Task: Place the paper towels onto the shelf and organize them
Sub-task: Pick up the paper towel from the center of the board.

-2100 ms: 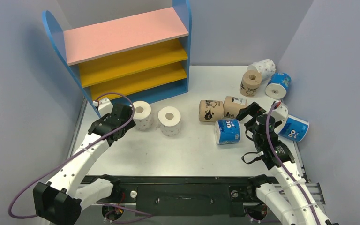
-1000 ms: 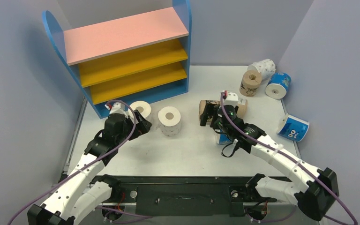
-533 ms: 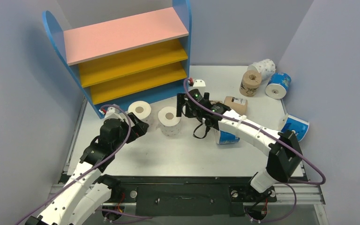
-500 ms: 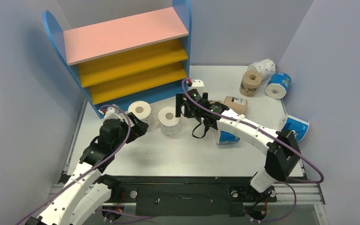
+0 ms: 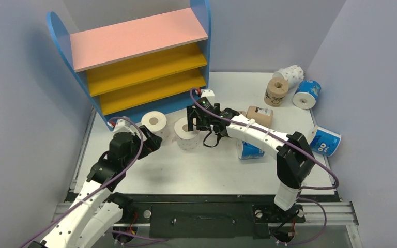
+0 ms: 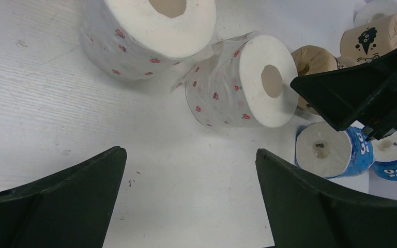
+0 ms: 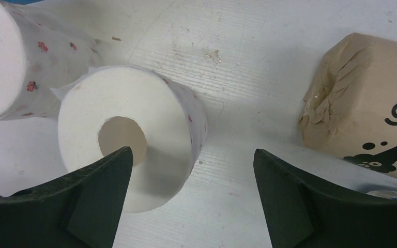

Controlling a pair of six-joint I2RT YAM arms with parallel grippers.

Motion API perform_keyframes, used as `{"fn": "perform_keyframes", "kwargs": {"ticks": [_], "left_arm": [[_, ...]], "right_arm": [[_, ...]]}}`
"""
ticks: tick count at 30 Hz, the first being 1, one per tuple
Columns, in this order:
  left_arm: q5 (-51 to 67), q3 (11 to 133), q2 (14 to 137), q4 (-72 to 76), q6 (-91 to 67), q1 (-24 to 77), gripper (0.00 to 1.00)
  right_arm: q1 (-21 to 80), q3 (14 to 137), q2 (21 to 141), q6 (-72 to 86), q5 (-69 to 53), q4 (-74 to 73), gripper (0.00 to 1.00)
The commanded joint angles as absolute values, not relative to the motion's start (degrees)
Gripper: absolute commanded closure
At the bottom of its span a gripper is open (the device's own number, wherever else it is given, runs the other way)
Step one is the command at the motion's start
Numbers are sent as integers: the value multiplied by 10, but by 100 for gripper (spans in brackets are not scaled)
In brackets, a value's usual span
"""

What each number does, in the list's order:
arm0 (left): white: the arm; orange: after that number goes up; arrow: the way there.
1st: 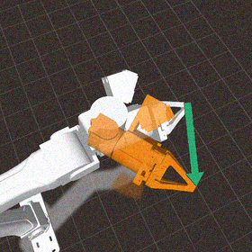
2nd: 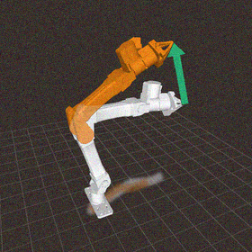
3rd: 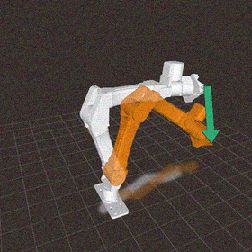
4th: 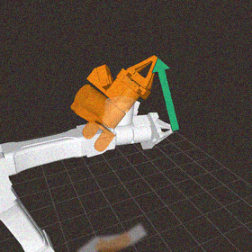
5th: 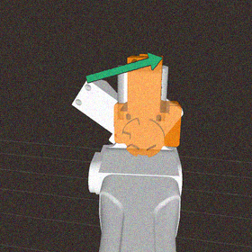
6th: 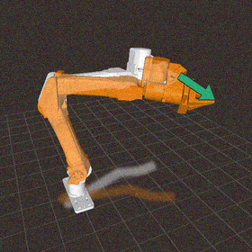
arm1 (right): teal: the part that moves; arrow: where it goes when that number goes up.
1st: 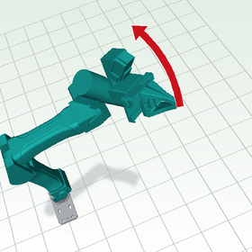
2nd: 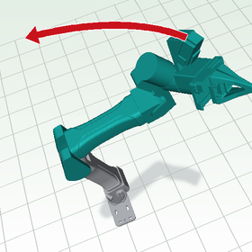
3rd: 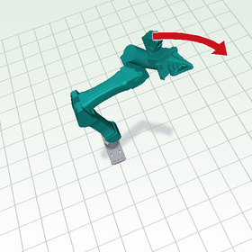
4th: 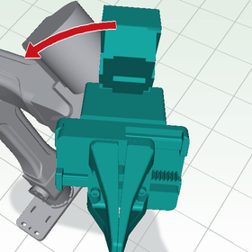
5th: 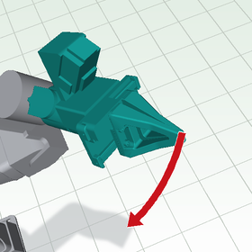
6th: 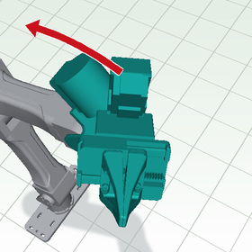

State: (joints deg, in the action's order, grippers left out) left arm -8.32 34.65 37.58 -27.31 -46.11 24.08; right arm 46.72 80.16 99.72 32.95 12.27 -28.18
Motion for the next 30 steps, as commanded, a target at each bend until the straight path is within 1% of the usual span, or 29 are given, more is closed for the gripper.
{"fn": "perform_keyframes", "kwargs": {"ticks": [1,16,30], "left_arm": [[-82,342,369,-266,-457,243,4],[-72,322,350,-266,-464,243,4],[-74,323,354,-264,-460,243,4]], "right_arm": [[469,838,1010,325,99,-283,18],[466,876,1065,328,73,-300,27],[465,890,1083,318,92,-326,42]]}}
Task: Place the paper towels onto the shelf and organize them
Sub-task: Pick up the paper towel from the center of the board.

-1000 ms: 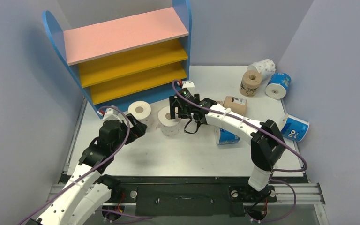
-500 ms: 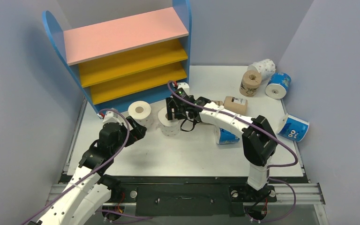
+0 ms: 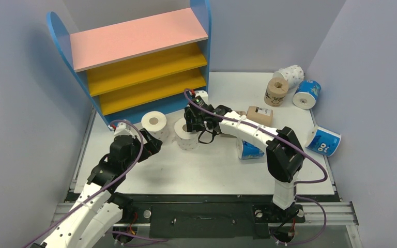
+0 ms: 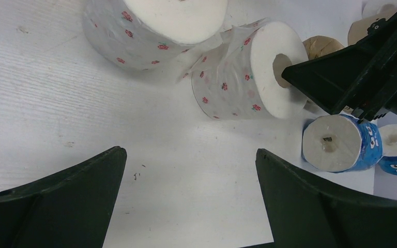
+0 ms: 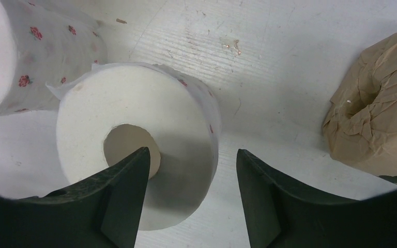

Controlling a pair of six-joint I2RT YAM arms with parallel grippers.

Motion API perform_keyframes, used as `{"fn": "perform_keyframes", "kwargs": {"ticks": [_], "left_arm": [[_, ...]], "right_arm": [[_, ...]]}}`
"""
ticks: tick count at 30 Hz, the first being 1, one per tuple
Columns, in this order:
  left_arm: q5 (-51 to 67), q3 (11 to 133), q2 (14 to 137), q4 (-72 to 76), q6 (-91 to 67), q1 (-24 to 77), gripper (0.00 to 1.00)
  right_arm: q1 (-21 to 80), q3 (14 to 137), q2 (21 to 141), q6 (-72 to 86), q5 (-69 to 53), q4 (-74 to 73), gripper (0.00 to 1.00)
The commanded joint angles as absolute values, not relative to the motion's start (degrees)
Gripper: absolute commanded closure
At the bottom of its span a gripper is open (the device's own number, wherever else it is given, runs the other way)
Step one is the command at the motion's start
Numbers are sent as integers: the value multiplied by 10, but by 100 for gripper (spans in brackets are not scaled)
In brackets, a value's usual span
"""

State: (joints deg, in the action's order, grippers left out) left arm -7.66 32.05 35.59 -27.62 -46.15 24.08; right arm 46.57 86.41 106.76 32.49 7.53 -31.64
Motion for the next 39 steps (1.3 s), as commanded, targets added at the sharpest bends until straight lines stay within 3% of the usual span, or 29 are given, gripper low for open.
{"fn": "perform_keyframes", "kwargs": {"ticks": [1,11,19,39], "left_arm": [[-74,323,355,-264,-459,243,4],[-74,318,352,-263,-458,244,4],[-80,316,345,-268,-457,243,4],[-104,358,359,-277,-439,243,4]], "right_arm": [[465,891,1084,318,92,-327,43],[466,900,1096,313,90,-338,50],[465,887,1075,317,104,-338,65],[465,902,979,311,147,-389,73]]}}
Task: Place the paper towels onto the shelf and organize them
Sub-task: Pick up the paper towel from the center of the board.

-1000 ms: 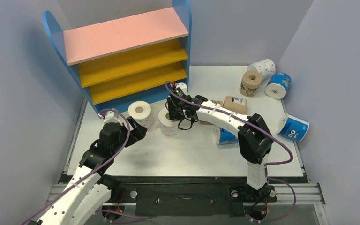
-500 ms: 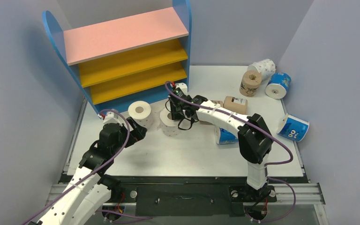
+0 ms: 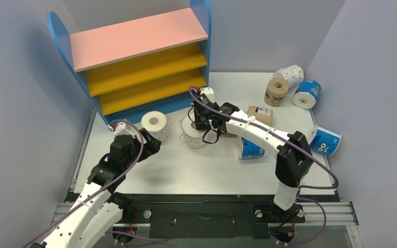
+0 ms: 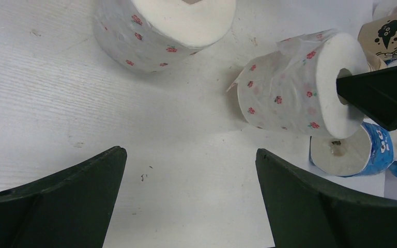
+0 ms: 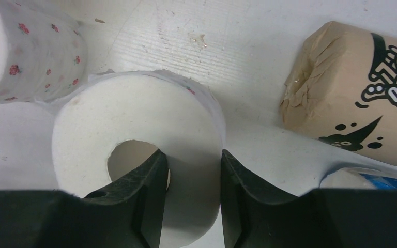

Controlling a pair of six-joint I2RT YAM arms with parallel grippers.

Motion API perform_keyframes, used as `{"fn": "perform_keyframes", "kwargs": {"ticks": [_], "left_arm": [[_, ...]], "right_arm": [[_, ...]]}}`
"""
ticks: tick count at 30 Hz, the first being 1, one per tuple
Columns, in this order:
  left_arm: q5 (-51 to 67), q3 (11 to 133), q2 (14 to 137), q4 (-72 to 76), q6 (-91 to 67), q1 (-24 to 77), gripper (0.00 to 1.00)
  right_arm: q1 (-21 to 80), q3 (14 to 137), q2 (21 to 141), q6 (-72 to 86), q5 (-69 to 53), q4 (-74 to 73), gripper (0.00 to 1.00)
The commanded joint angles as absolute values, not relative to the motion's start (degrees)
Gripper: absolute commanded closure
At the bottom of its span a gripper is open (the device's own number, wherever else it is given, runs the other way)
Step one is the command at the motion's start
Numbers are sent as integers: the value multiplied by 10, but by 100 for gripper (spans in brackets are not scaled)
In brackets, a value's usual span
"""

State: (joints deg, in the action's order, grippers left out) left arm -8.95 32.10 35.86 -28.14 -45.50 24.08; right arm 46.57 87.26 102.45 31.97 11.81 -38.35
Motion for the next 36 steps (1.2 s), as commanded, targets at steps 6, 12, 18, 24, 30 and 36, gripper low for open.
{"fn": "perform_keyframes", "kwargs": {"ticks": [6,12,18,24,30,36], "left_arm": [[-109,378,369,-276,-433,243,4],[-117,417,389,-273,-424,243,4],[-122,450,415,-254,-417,243,4],[-107,451,440,-161,-430,243,4],[-97,452,458,-74,-429,243,4],[-89,450,484,31,-424,243,4]], "right_arm": [[453,926,964,303,154,-408,73],[435,997,962,294,160,-435,73],[419,1072,975,290,157,-455,73],[403,1134,986,306,155,-460,73],[384,1198,999,320,150,-467,72],[363,1263,1031,330,145,-480,72]]}}
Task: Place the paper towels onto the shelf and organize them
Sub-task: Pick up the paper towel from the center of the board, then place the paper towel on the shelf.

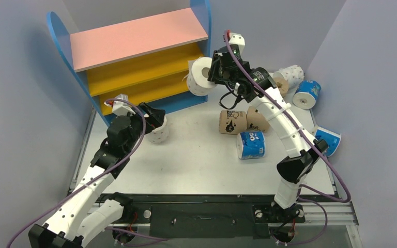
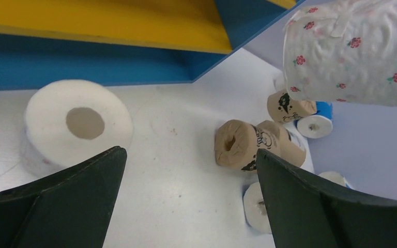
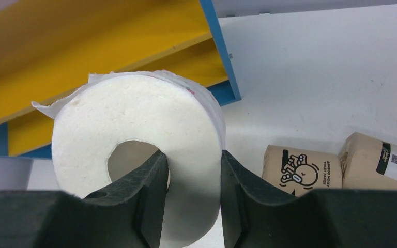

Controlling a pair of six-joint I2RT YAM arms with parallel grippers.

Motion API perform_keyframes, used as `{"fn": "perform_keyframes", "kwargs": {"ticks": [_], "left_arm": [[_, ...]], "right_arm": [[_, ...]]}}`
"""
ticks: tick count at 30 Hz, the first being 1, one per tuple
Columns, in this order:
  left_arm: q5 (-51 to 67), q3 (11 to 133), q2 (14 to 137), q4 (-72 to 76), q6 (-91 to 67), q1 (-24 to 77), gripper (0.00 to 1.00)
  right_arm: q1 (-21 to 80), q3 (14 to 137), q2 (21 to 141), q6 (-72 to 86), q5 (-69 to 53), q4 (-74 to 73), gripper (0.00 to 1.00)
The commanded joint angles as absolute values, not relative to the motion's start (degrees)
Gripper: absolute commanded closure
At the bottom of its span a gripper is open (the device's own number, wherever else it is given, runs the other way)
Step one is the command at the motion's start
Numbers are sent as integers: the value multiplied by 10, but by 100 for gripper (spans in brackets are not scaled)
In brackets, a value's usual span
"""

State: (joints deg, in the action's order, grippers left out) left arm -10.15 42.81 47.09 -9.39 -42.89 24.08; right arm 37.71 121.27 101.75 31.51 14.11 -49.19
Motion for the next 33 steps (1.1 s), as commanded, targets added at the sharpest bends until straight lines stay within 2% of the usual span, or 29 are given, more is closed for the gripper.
{"fn": "perform_keyframes", "kwargs": {"ticks": [1,7,19,33], "left_arm": [[-85,447,487,59,-421,244,4],[-70,440,525,173,-368,244,4],[-35,495,622,264,-201,250,4],[50,511,676,357,-124,250,4]], "right_arm": [[361,1278,1038,330,145,-483,71],[358,1326,1064,332,144,-489,71],[354,1367,1096,346,126,-489,70],[348,1403,1123,380,123,-463,70]]}}
